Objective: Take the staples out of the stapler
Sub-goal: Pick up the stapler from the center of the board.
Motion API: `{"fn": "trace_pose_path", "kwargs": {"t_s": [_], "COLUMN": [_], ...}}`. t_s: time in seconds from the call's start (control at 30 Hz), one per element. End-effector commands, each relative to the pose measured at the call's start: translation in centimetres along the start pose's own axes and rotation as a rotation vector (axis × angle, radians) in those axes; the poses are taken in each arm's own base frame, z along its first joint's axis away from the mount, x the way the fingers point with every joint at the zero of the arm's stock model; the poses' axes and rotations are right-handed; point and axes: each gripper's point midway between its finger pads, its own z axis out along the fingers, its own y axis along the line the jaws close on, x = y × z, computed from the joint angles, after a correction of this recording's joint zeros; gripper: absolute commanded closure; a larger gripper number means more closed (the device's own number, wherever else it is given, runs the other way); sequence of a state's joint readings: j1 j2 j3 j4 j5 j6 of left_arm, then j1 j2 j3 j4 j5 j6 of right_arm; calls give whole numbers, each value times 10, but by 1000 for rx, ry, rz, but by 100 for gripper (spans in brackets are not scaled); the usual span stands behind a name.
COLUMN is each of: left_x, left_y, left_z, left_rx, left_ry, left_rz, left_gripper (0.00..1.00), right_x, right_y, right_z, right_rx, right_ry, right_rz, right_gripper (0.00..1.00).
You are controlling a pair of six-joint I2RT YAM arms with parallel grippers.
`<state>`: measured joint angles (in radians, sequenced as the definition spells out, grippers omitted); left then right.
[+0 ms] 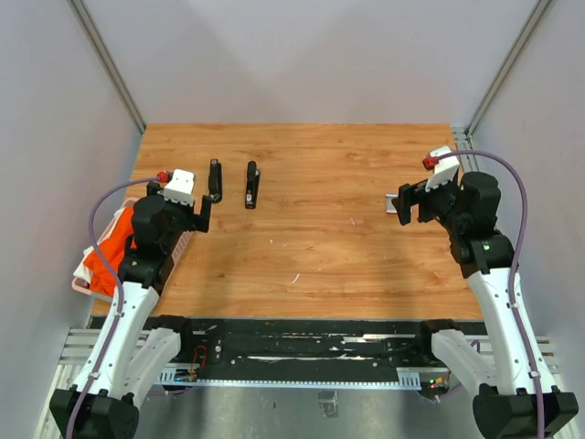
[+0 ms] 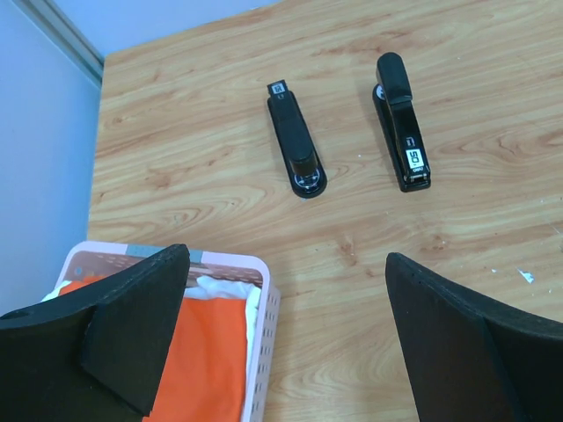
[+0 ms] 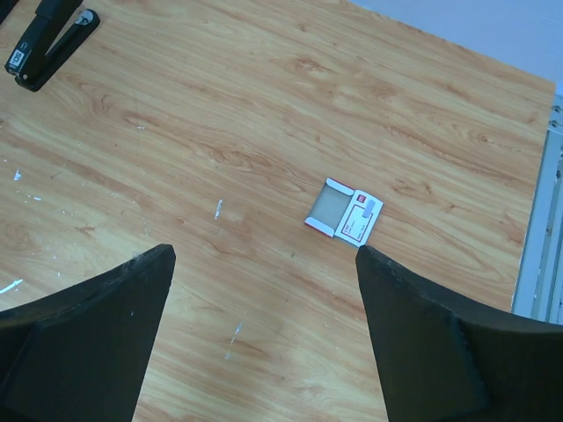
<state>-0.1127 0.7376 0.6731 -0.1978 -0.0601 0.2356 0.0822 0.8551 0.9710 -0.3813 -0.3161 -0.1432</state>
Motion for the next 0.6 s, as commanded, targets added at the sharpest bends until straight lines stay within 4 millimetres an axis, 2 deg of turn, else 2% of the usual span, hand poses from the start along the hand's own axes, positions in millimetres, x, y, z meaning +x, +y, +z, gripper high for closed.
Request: {"fn": "trace_pose_path", "kwargs": {"t_s": [0.0, 0.33, 0.4, 0.5, 0.57], "left_x": [-26, -25, -23, -19, -15], "left_y": [0, -37, -41, -39, -48], "left_z": [0, 4, 12, 31, 42], "left_rx": [22, 253, 263, 186, 190], "left_ry": [-75, -55, -37, 0, 29], "left_rz": [12, 88, 101, 150, 184], "left_gripper": [2, 2, 2, 2, 2], "right_x": [-12, -16, -16, -9, -4], "right_y": [2, 4, 6, 8, 11], "right_z": [-4, -4, -3, 2, 6], "right_rx": [-30, -64, -87, -108, -129], "right_ry": [-31, 4, 36, 96, 135], "right_rz": [-1, -38, -28, 3, 13], "right_gripper": [13, 13, 13, 13, 13]}}
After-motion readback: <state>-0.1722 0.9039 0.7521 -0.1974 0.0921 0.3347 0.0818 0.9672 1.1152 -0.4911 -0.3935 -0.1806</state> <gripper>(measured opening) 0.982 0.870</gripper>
